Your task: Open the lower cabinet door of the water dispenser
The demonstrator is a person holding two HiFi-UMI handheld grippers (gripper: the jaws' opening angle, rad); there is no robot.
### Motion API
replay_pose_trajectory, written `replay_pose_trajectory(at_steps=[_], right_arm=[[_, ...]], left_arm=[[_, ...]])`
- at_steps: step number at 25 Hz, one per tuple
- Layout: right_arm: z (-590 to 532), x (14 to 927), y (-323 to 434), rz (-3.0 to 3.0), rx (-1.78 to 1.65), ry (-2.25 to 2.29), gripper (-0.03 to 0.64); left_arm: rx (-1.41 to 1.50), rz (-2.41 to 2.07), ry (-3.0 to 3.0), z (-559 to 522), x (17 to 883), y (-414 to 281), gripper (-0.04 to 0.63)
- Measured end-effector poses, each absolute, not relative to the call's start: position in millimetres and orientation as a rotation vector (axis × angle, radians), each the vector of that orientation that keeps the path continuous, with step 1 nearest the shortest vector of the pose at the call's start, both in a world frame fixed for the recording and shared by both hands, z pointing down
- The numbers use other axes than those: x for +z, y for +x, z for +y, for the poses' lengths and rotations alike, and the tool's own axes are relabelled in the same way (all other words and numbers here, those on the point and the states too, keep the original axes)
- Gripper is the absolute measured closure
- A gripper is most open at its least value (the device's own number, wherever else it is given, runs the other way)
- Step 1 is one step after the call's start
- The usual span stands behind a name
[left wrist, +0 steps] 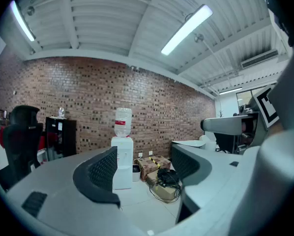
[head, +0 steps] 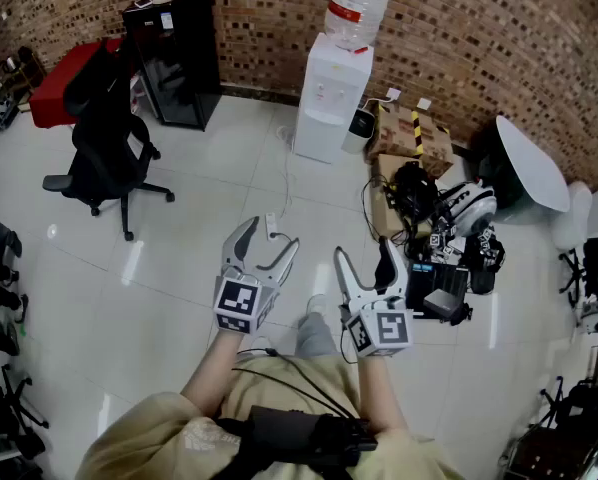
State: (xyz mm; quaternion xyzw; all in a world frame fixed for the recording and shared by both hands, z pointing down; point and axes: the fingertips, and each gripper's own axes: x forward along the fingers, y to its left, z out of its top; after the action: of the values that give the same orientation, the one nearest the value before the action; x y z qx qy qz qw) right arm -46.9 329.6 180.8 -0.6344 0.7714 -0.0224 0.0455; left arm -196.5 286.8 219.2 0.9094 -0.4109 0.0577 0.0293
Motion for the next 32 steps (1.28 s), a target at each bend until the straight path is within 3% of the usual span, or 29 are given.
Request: replay_pose_trajectory(at_steps=[10, 16, 32], right_arm=[[233.8, 151.0, 65.3, 2.367, 0.014, -1.857, 0.23], [214.4, 175.8, 127.3, 2.344, -0.111, -1.854, 0.23], [107.7, 213.8, 139.4, 2.41, -0.222, -1.833, 0.232]], left_arm=[[0.214, -1.412, 2.834, 194.6, 201.3, -98.5, 0.264], [0.295, -1.394, 2.812, 171.4, 208.0, -48.0, 0.264], [0.28, -1.424, 2.749, 62.4, 225.4, -26.8, 0.264]])
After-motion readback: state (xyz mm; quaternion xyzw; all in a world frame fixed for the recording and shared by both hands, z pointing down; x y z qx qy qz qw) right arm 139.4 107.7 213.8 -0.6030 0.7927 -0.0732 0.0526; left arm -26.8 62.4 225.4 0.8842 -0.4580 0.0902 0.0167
